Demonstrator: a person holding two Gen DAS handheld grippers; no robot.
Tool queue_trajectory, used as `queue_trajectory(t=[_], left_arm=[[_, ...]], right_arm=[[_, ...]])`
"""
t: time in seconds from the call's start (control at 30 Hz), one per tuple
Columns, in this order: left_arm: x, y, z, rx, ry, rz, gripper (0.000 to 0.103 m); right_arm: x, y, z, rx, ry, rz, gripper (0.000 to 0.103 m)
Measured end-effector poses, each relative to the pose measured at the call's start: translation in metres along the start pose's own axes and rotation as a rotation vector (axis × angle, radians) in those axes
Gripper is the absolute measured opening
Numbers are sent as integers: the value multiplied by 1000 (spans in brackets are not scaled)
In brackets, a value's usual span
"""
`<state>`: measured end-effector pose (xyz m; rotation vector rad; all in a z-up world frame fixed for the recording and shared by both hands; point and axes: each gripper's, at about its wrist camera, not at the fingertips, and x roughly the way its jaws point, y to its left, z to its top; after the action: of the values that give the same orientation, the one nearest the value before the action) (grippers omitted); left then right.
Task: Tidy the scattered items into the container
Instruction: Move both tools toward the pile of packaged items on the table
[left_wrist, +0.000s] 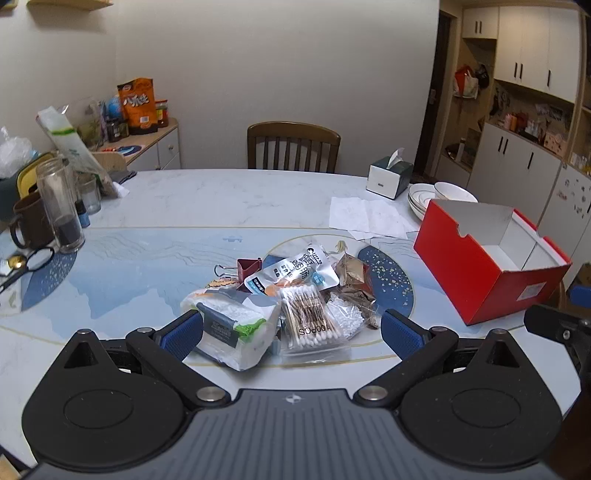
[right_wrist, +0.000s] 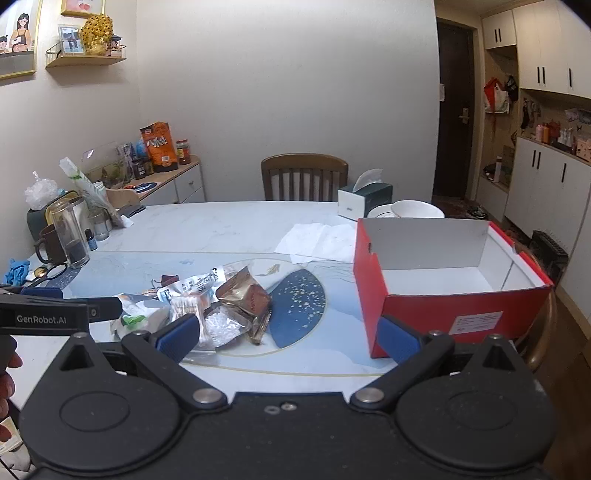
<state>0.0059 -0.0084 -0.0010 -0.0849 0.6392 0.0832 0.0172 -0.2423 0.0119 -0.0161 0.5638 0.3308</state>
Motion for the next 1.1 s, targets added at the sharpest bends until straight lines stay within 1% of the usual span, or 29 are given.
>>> queue_trajectory(t=[0.07, 0.13, 0.2, 0.37, 0.5, 0.57, 0.87, 0.93, 1.0, 1.1], left_arm=[[3, 2, 0, 8, 4, 0, 103], [7, 7, 1, 3, 15, -21, 103], [11, 12, 0, 0, 9, -40, 103], [25, 24, 1, 10, 11, -58, 103], [38, 29, 0, 57, 16, -56, 103], [45, 33, -2, 73, 29, -72, 103], [81, 64, -5, 110, 58, -84, 103], [90, 70, -6, 132, 71, -96, 103], [95, 74, -5, 167, 65, -114, 102], [96, 81, -1, 270, 25, -198, 102]], right_arm=[[5, 2, 2, -1, 4, 15, 102], [9, 3, 4, 4, 3, 26, 102], [14, 6, 6, 2, 3, 26, 102], [29, 16, 9, 1, 20, 10, 102], [44, 26, 10, -3, 43, 5, 102], [52, 34, 10, -8, 52, 7, 102], [93, 65, 12, -35, 112, 42, 100], [104, 71, 13, -41, 135, 57, 98], [114, 75, 13, -42, 162, 68, 96], [125, 79, 14, -39, 188, 84, 95]])
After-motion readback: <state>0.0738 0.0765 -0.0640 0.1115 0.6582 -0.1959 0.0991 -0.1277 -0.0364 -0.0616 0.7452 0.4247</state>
